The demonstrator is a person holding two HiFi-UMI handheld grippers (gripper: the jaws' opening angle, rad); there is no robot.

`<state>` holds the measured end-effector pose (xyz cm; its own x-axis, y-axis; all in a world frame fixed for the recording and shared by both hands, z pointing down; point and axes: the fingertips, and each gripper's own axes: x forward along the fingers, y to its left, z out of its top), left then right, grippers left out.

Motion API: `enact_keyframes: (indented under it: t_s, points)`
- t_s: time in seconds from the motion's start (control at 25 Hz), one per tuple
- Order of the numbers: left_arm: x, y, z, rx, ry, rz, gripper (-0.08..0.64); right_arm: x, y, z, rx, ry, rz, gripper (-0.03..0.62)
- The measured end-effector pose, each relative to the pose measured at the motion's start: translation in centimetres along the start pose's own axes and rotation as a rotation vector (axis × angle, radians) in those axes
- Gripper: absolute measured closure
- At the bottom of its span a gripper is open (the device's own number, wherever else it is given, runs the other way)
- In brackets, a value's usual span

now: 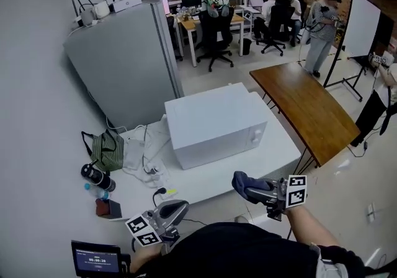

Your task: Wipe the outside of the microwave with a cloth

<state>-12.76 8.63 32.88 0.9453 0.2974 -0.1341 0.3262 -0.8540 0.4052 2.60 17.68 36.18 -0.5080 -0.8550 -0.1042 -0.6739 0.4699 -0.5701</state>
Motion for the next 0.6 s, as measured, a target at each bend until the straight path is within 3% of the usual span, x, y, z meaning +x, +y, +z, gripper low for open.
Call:
enact_keyframes:
  t_s: [0.28, 0.44, 0.6]
  points:
    - [-0.2, -7.8, -1.7, 0.045, -0.013, -0.014, 0.557, -3.0, 7.0, 1.1, -0.123, 0.03, 0.005, 0.535]
    - [2.3, -12.3, -4.2, 0.059, -0.03, 0.012, 0.557, -8.4, 10.8, 0.6, -0.194, 0.055, 0.03, 0.535]
    - [6.3, -17.7, -7.7, 0.035, -0.048, 0.029, 0.557, -15.6, 12.3, -2.2, -0.2, 0.083, 0.008, 0.535]
